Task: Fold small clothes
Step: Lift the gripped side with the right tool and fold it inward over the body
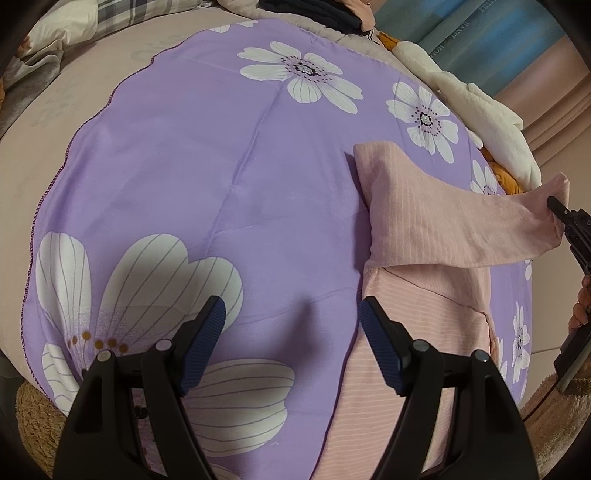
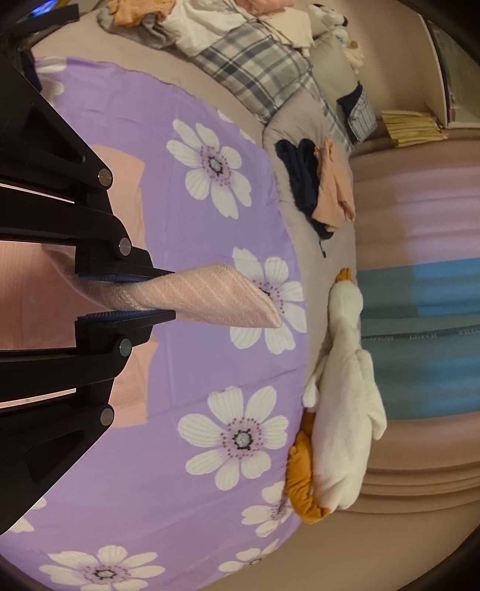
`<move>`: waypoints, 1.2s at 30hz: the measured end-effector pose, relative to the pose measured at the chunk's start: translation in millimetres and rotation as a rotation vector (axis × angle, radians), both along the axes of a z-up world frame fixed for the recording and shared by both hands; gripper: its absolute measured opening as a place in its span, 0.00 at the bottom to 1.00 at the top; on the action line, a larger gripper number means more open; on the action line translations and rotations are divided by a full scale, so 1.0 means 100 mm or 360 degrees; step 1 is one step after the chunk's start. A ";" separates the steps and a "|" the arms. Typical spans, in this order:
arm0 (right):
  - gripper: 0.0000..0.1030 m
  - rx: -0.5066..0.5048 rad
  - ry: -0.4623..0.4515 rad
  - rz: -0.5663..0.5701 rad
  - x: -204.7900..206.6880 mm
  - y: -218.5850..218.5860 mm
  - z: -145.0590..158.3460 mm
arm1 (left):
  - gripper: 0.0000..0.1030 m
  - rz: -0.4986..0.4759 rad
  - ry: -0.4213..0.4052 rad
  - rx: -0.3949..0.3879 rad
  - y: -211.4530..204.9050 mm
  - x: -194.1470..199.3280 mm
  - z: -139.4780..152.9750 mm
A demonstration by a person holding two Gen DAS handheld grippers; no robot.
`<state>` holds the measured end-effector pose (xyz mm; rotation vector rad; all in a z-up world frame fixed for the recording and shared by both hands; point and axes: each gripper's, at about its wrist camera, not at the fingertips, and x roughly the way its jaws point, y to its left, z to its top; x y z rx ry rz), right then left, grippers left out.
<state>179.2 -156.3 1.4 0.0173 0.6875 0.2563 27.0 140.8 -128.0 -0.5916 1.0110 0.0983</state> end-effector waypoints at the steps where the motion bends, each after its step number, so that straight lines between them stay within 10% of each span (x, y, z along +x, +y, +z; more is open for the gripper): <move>1: 0.14 0.0003 0.0008 -0.0002 0.01 -0.01 -0.01 | 0.73 -0.0003 0.0002 0.0001 -0.01 0.01 0.00; 36: 0.14 0.0015 0.0246 -0.0106 0.20 -0.47 -0.57 | 0.69 -0.0163 0.0060 0.0096 -0.44 0.60 -0.04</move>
